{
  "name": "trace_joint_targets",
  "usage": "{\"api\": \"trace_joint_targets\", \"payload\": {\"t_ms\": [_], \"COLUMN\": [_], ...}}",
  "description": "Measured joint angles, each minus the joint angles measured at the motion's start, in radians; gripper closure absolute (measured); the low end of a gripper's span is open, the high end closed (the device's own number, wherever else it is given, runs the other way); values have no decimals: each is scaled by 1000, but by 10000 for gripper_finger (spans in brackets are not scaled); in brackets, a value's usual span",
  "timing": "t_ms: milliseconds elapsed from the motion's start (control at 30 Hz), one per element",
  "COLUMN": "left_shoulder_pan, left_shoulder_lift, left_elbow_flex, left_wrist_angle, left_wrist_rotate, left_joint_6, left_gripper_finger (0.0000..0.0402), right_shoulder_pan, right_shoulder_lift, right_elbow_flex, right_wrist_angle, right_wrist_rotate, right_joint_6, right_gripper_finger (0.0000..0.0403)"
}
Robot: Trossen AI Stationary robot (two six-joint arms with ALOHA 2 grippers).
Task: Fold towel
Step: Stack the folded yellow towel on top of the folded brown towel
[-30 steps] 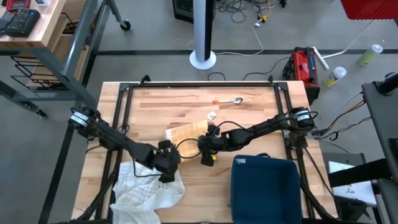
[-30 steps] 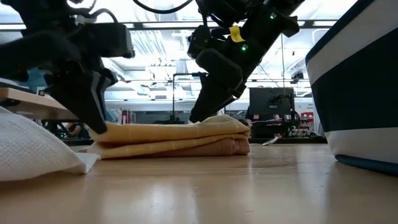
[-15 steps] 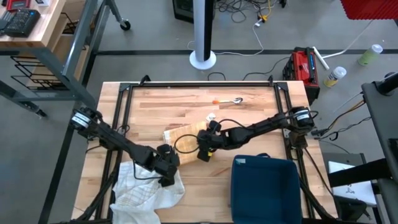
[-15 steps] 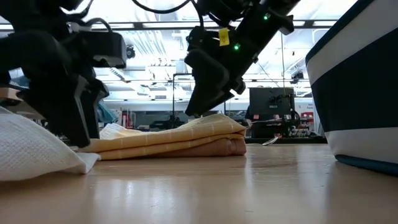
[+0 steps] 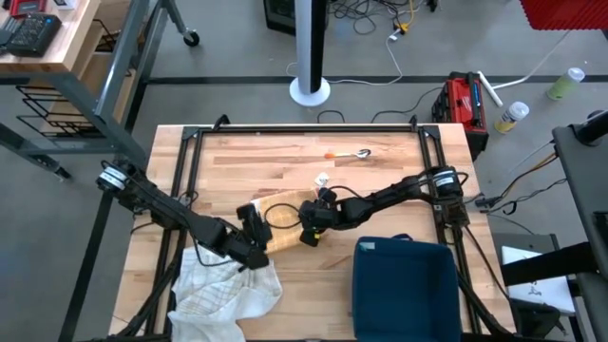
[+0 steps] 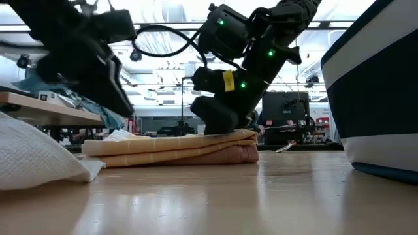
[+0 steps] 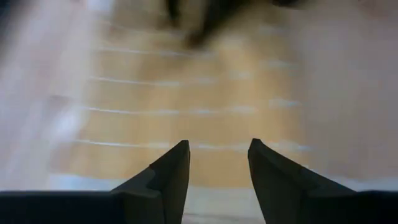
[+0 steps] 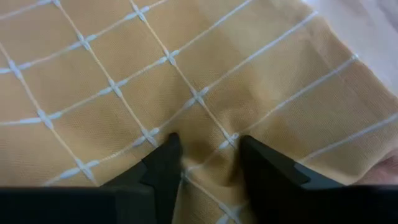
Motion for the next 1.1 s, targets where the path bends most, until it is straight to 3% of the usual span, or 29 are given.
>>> {"api": "trace_joint_targets", "payload": {"t_ms": [100,267,367,633,733,800,967,1100], "left_shoulder_pan": [35,71,63,54,48,49,84,122], "left_shoulder_lift": [3,4,-4,-41,-61,-66,-10,52], "left_elbow_flex": [-57,-177,-216,-174,-152,-140,-141,-141], "left_wrist_angle": [2,27,76,2,18,116,493,560], "left_wrist_rotate": [-65,75,93,145,144,120,60,64], "left_joint_6": [-26,-191,-245,-209,-194,-123,133,172], "left_gripper_finger": [262,288,304,335,342,346,357,365], "right_shoulder_pan": [0,0,0,-15,-41,-67,-129,-135], "right_shoulder_lift": [2,-17,-51,-173,-225,-253,-273,-235], "right_elbow_flex": [0,2,0,1,1,1,-10,-12], "right_wrist_angle": [-2,-16,-29,-136,-253,-318,-307,-276], "right_wrist_rotate": [-2,-13,-17,-13,-33,-72,-172,-250], "right_joint_6": [11,8,-6,46,79,103,113,136], "right_gripper_finger": [268,300,315,333,324,309,257,215]}}
